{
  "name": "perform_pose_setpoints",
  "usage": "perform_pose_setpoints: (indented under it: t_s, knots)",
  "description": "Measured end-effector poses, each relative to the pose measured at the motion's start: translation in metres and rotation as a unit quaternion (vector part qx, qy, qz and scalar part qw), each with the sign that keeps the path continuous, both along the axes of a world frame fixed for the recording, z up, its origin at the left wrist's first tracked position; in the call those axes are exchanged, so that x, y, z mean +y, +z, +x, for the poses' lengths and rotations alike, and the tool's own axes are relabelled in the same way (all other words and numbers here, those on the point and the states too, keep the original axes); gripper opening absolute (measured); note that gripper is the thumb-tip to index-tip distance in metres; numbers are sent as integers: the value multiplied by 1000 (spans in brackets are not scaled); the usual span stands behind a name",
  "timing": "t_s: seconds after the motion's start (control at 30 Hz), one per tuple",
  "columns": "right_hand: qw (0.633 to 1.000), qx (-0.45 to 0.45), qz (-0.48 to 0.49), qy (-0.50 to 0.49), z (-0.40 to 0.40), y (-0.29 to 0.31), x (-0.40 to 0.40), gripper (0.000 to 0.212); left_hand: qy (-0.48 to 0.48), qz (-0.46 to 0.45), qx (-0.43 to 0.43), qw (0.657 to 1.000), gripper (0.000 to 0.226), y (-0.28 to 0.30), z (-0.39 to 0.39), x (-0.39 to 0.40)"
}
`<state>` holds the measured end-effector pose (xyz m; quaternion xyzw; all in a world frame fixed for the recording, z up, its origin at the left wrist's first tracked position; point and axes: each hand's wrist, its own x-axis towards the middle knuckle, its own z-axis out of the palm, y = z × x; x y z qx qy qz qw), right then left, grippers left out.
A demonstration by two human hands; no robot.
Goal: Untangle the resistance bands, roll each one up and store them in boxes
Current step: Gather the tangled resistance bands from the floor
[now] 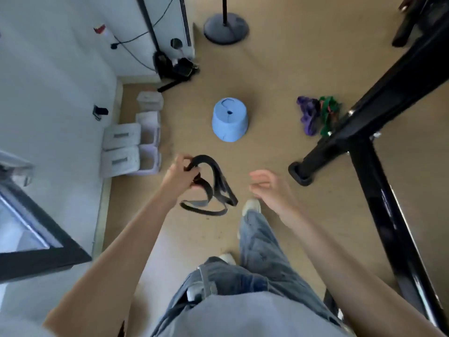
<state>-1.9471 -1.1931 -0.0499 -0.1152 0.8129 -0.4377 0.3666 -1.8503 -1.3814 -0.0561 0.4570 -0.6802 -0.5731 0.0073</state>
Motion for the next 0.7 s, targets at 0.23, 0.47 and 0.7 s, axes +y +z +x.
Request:
perform_pose_setpoints:
  t_s: [0.23,0.47,0.7]
  knots:
    - [994,-33,-7,105,-147,-34,-143,17,130,11,-111,985,35,-56,-102,-138]
    - [979,-43,36,195,-267,-51,-240,17,121,114,-202,965,38,-56,-200,-206]
    - [980,-43,130,142,-408,-75,-230,24,-109,38,-227,967,23,-69,-363,-244]
